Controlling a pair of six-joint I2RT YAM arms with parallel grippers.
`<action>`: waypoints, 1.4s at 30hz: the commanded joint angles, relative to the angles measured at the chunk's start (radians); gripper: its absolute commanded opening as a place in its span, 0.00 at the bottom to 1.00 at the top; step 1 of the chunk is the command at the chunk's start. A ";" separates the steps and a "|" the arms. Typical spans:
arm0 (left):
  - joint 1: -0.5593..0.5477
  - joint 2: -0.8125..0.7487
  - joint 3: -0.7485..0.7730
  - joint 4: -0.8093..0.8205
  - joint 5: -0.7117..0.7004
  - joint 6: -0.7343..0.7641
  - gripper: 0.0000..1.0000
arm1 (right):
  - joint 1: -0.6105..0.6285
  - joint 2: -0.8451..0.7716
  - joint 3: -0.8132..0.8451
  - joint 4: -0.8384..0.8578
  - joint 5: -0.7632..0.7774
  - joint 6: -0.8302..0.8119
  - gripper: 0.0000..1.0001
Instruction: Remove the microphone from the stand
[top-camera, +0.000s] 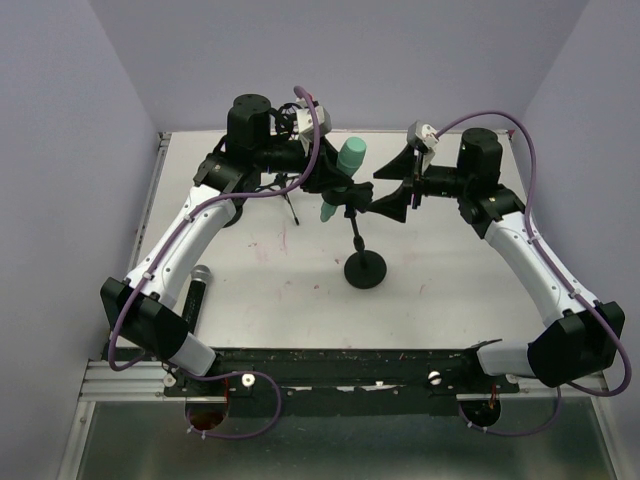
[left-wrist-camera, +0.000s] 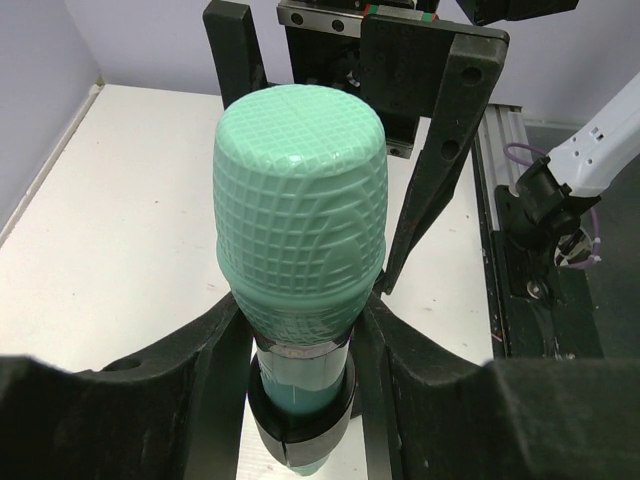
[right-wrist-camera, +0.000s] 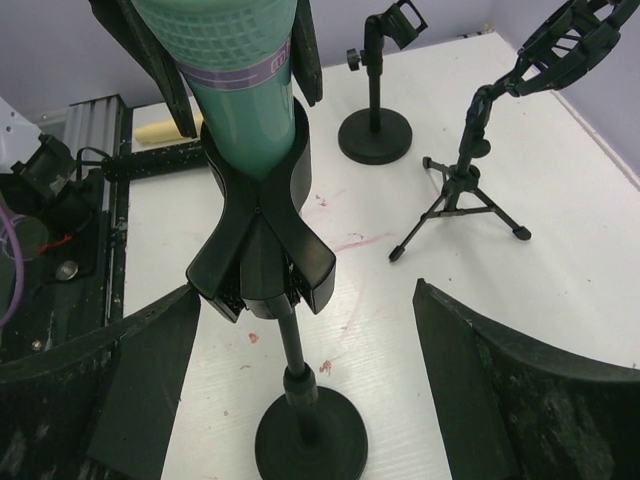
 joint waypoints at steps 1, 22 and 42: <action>-0.007 -0.020 0.002 0.032 0.062 -0.033 0.31 | 0.016 0.008 0.036 -0.039 -0.005 -0.058 0.94; -0.046 0.055 0.046 0.041 0.039 -0.027 0.68 | 0.061 0.053 0.006 0.034 -0.012 -0.044 0.48; -0.053 0.116 0.103 0.059 0.128 -0.049 0.19 | 0.062 0.029 -0.031 0.069 0.026 -0.008 0.74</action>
